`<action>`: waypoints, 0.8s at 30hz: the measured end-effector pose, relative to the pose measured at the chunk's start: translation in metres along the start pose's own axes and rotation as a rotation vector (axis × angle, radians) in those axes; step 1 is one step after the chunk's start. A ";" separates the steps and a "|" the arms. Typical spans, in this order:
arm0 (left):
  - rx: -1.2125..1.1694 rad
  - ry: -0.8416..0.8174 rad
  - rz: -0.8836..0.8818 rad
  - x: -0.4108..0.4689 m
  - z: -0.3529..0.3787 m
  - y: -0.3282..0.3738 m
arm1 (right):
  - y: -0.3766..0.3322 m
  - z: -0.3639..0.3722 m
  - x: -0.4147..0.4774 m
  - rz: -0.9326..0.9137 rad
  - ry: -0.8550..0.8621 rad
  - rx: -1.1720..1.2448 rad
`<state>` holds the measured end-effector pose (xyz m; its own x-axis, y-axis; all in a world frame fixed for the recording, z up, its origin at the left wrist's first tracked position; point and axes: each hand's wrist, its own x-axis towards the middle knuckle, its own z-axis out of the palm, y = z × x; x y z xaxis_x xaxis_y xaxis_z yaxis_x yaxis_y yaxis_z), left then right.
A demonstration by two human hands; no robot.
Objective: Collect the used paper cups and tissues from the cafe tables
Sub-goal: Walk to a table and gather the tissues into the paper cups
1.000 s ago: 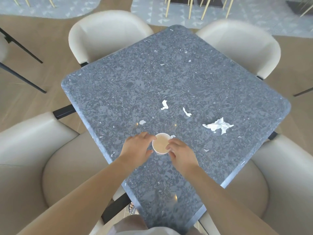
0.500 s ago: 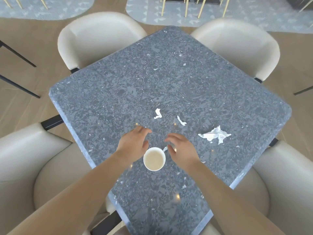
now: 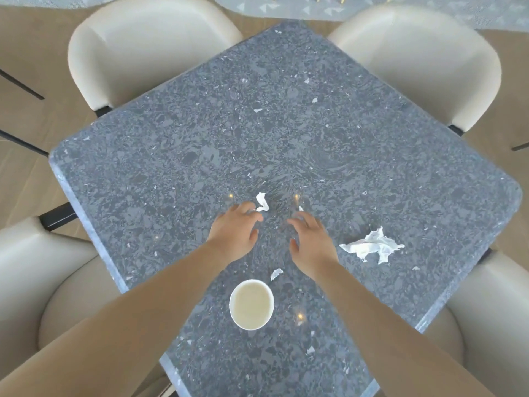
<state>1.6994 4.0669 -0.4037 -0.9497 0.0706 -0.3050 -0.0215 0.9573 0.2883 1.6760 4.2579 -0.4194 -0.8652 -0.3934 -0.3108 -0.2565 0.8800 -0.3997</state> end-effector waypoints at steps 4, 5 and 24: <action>0.014 0.008 0.005 0.023 0.003 -0.002 | 0.009 0.003 0.009 0.038 0.028 -0.032; 0.024 -0.008 0.004 0.027 0.004 -0.002 | 0.011 0.004 0.010 0.039 0.026 -0.029; -0.146 -0.022 0.029 -0.015 0.005 -0.003 | -0.004 -0.003 -0.012 -0.092 0.084 0.189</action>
<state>1.7153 4.0642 -0.4042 -0.9436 0.1052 -0.3140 -0.0408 0.9041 0.4253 1.6856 4.2598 -0.4114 -0.8767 -0.4394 -0.1955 -0.2577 0.7725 -0.5804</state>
